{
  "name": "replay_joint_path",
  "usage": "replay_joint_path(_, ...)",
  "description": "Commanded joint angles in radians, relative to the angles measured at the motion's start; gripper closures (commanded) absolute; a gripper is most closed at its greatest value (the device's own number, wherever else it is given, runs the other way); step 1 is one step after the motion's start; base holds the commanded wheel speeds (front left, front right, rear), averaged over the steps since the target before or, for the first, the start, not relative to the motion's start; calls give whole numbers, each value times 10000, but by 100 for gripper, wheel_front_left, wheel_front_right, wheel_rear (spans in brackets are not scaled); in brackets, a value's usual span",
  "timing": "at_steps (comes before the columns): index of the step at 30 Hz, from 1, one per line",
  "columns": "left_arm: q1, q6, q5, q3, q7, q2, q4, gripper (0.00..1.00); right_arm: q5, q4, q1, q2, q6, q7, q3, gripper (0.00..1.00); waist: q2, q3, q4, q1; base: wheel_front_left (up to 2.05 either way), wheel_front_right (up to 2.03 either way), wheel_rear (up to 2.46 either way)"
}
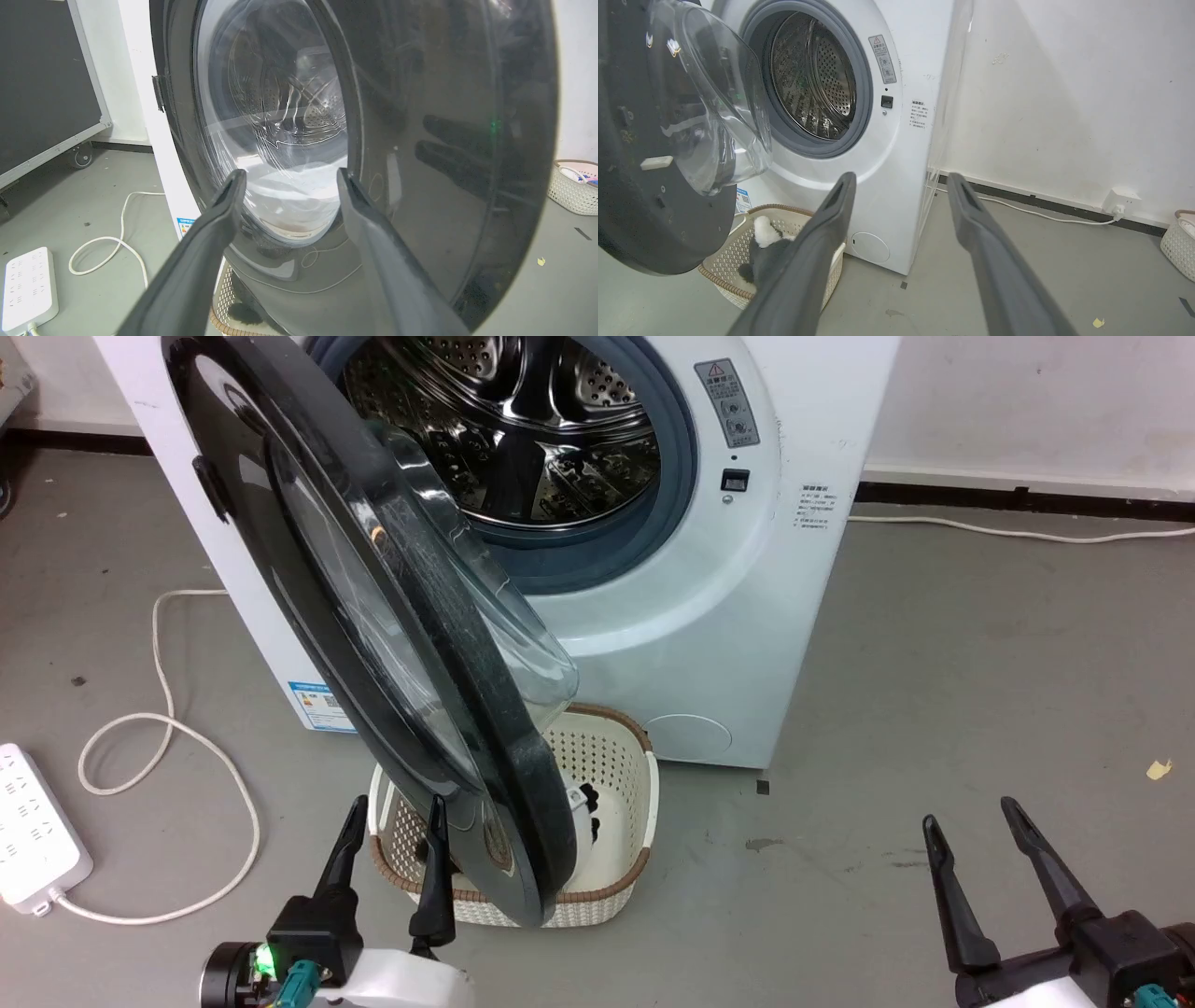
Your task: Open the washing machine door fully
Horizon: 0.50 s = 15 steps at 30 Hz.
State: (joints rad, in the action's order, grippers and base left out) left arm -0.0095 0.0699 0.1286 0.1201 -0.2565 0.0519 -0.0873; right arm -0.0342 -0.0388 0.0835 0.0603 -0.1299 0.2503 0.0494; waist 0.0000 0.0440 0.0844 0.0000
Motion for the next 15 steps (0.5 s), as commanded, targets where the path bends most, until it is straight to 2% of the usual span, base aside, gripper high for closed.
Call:
replay_joint_path(1, 129, -12, -103, 19, -53, 17, -2, 0, 68, 26, 108, -57, -8, 90, 18, 0, 0, -18, 8, 0, 0, 0, 0)
replay_joint_path(6, 71, -87, -178, -5, -53, 14, 100, 0, 1, 119, 62, -87, -8, 103, -49, 0, 0, -63, 18, 0, 0, 0, 0)
replay_joint_path(7, 68, -123, -175, 0, -53, 13, 121, 57, -32, 135, 57, -89, -8, 104, -64, 0, 0, -69, 16, 0, 0, 0, 0)
replay_joint_path(8, 59, -188, -162, 19, -53, 13, 148, 100, -43, 144, 48, -91, -8, 105, -68, 0, 0, -75, 15, 0, 0, 0, 0)
replay_joint_path(11, 62, -257, -235, 22, -53, 24, 170, 100, -44, 167, 16, -95, -8, 108, -78, 0, 0, -96, 4, 0, 0, 0, 0)
replay_joint_path(15, 38, -85, -50, -323, -53, 9, 743, 100, 13, 214, 26, -98, -8, 111, -137, 0, 0, -204, -55, 0, 0, 0, 0)
